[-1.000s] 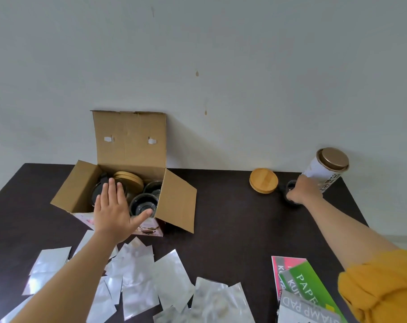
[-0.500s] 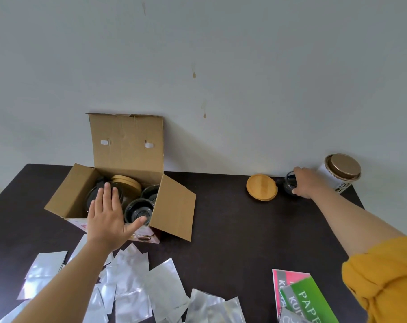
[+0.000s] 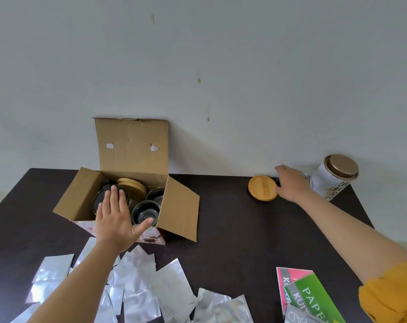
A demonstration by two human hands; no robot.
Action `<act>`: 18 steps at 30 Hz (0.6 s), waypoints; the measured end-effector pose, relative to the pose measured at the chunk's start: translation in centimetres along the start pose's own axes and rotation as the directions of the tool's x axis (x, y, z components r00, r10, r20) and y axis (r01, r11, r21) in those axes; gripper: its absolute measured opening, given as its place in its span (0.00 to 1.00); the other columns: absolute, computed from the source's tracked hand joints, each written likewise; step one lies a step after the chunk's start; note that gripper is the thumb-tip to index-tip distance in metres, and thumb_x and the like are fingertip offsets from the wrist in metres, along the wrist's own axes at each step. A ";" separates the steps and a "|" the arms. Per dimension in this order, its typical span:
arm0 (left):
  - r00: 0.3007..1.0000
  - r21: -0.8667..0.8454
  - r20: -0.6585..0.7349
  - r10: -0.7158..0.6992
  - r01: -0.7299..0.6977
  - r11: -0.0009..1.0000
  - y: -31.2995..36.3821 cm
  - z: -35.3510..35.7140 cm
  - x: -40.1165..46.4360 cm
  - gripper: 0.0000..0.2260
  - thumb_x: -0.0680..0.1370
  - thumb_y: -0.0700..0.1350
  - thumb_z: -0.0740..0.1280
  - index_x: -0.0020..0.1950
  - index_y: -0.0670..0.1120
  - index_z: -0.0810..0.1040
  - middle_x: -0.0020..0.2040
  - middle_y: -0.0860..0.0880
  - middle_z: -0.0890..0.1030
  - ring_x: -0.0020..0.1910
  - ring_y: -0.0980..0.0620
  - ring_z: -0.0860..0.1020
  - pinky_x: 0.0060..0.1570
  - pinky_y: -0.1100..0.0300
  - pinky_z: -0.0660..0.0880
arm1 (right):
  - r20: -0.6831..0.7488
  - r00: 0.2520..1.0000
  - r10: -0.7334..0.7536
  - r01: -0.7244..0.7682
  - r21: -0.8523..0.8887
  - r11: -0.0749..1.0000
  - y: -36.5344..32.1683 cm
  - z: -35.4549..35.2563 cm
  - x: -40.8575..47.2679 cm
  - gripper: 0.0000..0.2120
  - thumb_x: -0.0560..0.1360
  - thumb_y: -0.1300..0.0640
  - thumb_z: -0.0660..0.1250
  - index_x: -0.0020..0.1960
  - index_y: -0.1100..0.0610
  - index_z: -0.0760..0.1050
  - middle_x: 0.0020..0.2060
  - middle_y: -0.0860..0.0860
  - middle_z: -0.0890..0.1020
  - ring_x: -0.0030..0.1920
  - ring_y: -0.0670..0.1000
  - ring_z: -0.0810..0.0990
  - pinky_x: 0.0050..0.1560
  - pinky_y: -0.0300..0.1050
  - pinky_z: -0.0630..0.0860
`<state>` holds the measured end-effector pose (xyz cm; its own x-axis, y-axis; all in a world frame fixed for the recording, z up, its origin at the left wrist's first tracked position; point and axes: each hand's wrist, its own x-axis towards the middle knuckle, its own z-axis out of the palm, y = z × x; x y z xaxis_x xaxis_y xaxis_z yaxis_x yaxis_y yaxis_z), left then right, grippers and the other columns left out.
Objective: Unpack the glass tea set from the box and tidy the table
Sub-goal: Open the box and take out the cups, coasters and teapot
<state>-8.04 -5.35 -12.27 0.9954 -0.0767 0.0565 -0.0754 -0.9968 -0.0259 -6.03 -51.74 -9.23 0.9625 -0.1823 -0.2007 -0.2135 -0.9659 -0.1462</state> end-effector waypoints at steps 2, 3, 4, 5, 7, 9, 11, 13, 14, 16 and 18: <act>1.000 -0.008 0.008 -0.001 0.001 1.000 -0.1 0.1 0.0 0.53 0.68 0.77 0.40 0.73 0.34 0.61 0.75 0.35 0.59 0.74 0.36 0.58 0.68 0.40 0.60 | 0.001 0.996 -0.094 0.094 0.054 0.994 -4.0 -0.3 -1.4 0.31 0.74 0.57 0.69 0.73 0.58 0.62 0.75 0.56 0.61 0.73 0.57 0.61 0.69 0.53 0.65; 1.000 -0.014 0.013 -0.002 0.002 1.000 -0.1 0.0 0.0 0.54 0.68 0.78 0.40 0.73 0.34 0.61 0.75 0.36 0.58 0.74 0.36 0.57 0.69 0.41 0.60 | -0.008 0.990 -0.143 0.143 0.083 0.986 -6.1 -0.5 -2.2 0.30 0.75 0.57 0.68 0.74 0.57 0.62 0.76 0.54 0.59 0.75 0.55 0.58 0.70 0.52 0.63; 1.000 -0.020 0.020 -0.003 0.003 1.000 -0.1 0.0 -0.1 0.54 0.67 0.78 0.39 0.73 0.34 0.61 0.75 0.36 0.58 0.74 0.36 0.57 0.69 0.41 0.59 | -0.030 0.982 -0.185 0.187 0.123 0.975 -8.2 -0.8 -3.0 0.29 0.76 0.56 0.68 0.74 0.57 0.62 0.76 0.53 0.58 0.75 0.54 0.57 0.71 0.52 0.62; 1.000 -0.025 0.029 -0.002 0.003 1.000 -0.1 -0.2 -0.1 0.55 0.66 0.78 0.39 0.74 0.35 0.60 0.75 0.36 0.57 0.74 0.37 0.56 0.70 0.42 0.58 | -0.059 0.975 -0.212 0.220 0.176 0.960 -10.4 -1.0 -3.9 0.28 0.76 0.55 0.67 0.74 0.56 0.62 0.76 0.52 0.58 0.75 0.52 0.56 0.72 0.51 0.61; 0.998 -0.027 0.063 -0.002 0.004 1.000 0.0 -0.8 -0.2 0.57 0.64 0.80 0.35 0.75 0.36 0.56 0.76 0.37 0.53 0.75 0.38 0.52 0.72 0.43 0.54 | -0.116 0.964 -0.238 0.262 0.285 0.922 -14.7 -1.6 -5.5 0.27 0.77 0.55 0.67 0.74 0.56 0.63 0.75 0.52 0.62 0.75 0.52 0.59 0.72 0.49 0.60; 0.995 -0.012 0.099 0.002 -0.001 1.000 0.1 -1.3 -0.3 0.60 0.60 0.80 0.31 0.77 0.38 0.50 0.77 0.38 0.47 0.76 0.39 0.47 0.73 0.46 0.48 | -0.133 0.956 -0.262 0.293 0.350 0.890 -18.7 -1.9 -6.8 0.26 0.77 0.54 0.66 0.73 0.56 0.64 0.73 0.52 0.65 0.73 0.52 0.62 0.71 0.47 0.60; 0.991 -0.008 0.137 0.007 -0.006 1.000 -0.1 -1.8 -0.3 0.61 0.57 0.81 0.31 0.77 0.39 0.45 0.77 0.39 0.43 0.76 0.40 0.43 0.73 0.47 0.46 | -0.110 0.950 -0.293 0.313 0.364 0.877 -22.1 -1.8 -7.7 0.26 0.77 0.53 0.66 0.73 0.56 0.64 0.72 0.52 0.68 0.72 0.52 0.64 0.70 0.48 0.62; 0.986 -0.028 0.163 0.026 -0.022 0.999 -0.4 -2.4 -0.3 0.64 0.54 0.82 0.31 0.77 0.39 0.45 0.77 0.39 0.43 0.76 0.40 0.44 0.73 0.47 0.46 | -0.064 0.952 -0.301 0.302 0.378 0.875 -25.1 -1.5 -8.3 0.26 0.77 0.54 0.67 0.73 0.57 0.65 0.70 0.53 0.70 0.71 0.52 0.67 0.69 0.48 0.65; 0.984 -0.044 0.175 0.045 -0.038 0.998 -0.8 -2.7 -0.2 0.65 0.53 0.82 0.32 0.77 0.39 0.46 0.78 0.39 0.44 0.76 0.39 0.44 0.73 0.47 0.47 | -0.048 0.955 -0.294 0.288 0.395 0.872 -26.4 -1.3 -8.6 0.26 0.77 0.55 0.67 0.72 0.57 0.65 0.69 0.53 0.72 0.69 0.53 0.69 0.68 0.48 0.67; 0.975 -0.103 0.199 0.096 -0.076 0.992 -1.6 -3.3 0.2 0.63 0.55 0.83 0.39 0.77 0.39 0.47 0.78 0.39 0.46 0.76 0.39 0.46 0.73 0.46 0.48 | -0.024 0.966 -0.257 0.242 0.429 0.870 -28.9 -0.9 -9.0 0.25 0.76 0.56 0.68 0.71 0.59 0.67 0.66 0.55 0.74 0.65 0.54 0.74 0.65 0.49 0.71; 0.969 -0.164 0.200 0.145 -0.113 0.980 -2.7 -3.7 0.7 0.59 0.60 0.82 0.45 0.77 0.40 0.47 0.78 0.41 0.48 0.76 0.40 0.49 0.73 0.44 0.49 | 0.009 0.978 -0.207 0.182 0.434 0.882 -30.8 -0.4 -9.2 0.24 0.76 0.55 0.69 0.69 0.59 0.69 0.63 0.56 0.76 0.61 0.55 0.76 0.62 0.50 0.74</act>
<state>-7.38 -2.78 -8.46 0.9653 -0.2150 -0.1483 -0.1961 -0.9716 0.1322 -8.21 -20.37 -2.47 0.9842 0.0231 -0.1753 -0.0854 -0.8060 -0.5858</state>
